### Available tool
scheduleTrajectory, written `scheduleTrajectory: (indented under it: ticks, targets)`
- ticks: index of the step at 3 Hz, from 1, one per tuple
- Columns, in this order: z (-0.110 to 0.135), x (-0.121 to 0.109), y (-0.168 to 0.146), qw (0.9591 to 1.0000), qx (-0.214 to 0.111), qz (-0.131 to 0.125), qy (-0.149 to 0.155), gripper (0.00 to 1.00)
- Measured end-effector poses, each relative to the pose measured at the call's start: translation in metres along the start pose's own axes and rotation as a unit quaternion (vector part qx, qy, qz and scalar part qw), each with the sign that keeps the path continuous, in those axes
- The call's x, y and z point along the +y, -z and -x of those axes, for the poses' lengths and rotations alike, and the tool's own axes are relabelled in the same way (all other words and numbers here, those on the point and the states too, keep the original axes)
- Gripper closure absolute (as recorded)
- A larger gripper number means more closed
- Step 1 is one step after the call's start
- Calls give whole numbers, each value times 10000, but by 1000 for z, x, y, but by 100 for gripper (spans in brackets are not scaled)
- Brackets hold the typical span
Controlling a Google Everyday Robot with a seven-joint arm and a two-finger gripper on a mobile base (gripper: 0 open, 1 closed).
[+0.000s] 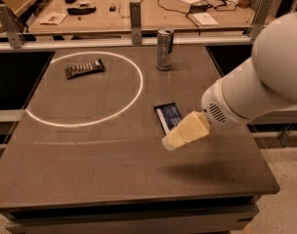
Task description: Pick rxbar blueberry
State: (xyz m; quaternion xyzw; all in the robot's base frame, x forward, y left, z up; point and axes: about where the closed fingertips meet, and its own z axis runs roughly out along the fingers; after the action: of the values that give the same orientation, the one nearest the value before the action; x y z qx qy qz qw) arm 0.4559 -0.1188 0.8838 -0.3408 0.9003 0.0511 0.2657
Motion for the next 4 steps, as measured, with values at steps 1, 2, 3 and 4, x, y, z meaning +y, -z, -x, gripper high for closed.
scheduleTrajectory:
  ticks: [1, 2, 3, 4]
  targets:
    - [7, 16, -25, 9990, 39, -30, -435, 0]
    - [6, 22, -41, 9970, -29, -7, -767, 0]
    - [6, 25, -50, 9953, -185, 60, -945, 0]
    - [4, 29, -57, 9941, -241, 70, -1053, 0]
